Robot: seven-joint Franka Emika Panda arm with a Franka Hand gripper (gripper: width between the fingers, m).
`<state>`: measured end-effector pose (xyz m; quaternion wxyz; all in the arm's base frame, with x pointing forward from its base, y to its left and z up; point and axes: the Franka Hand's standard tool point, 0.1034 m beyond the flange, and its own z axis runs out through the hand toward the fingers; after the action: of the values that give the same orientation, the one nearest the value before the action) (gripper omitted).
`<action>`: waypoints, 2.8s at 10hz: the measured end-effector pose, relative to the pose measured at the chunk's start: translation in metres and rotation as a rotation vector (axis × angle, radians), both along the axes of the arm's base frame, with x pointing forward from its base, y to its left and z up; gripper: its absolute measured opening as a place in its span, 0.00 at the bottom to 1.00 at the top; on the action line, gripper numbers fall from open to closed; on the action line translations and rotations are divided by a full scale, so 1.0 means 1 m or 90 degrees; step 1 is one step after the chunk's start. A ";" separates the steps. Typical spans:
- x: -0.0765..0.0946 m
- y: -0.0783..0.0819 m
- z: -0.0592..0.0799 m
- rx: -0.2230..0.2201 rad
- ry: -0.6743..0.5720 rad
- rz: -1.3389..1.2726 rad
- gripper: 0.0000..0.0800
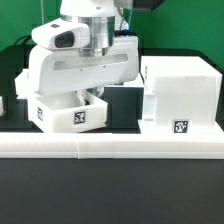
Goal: Assemble drawer
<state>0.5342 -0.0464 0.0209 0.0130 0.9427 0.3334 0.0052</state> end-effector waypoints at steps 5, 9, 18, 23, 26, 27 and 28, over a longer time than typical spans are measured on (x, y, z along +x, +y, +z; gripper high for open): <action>-0.002 -0.004 -0.004 -0.014 0.012 0.211 0.05; 0.011 0.004 0.001 -0.025 0.047 0.412 0.05; 0.015 0.013 -0.003 -0.036 0.015 0.486 0.05; 0.008 0.024 -0.009 -0.038 -0.009 0.487 0.05; 0.006 0.021 -0.010 -0.036 -0.003 0.487 0.05; 0.004 0.021 -0.010 -0.031 0.014 0.494 0.05; 0.004 0.021 -0.011 -0.031 0.013 0.490 0.05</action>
Offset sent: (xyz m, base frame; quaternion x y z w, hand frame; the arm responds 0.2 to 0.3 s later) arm 0.0000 0.0000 0.0000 0.0000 0.0000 -0.1296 0.9916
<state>0.5382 -0.0257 0.0104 0.0294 0.7480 0.6630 -0.0080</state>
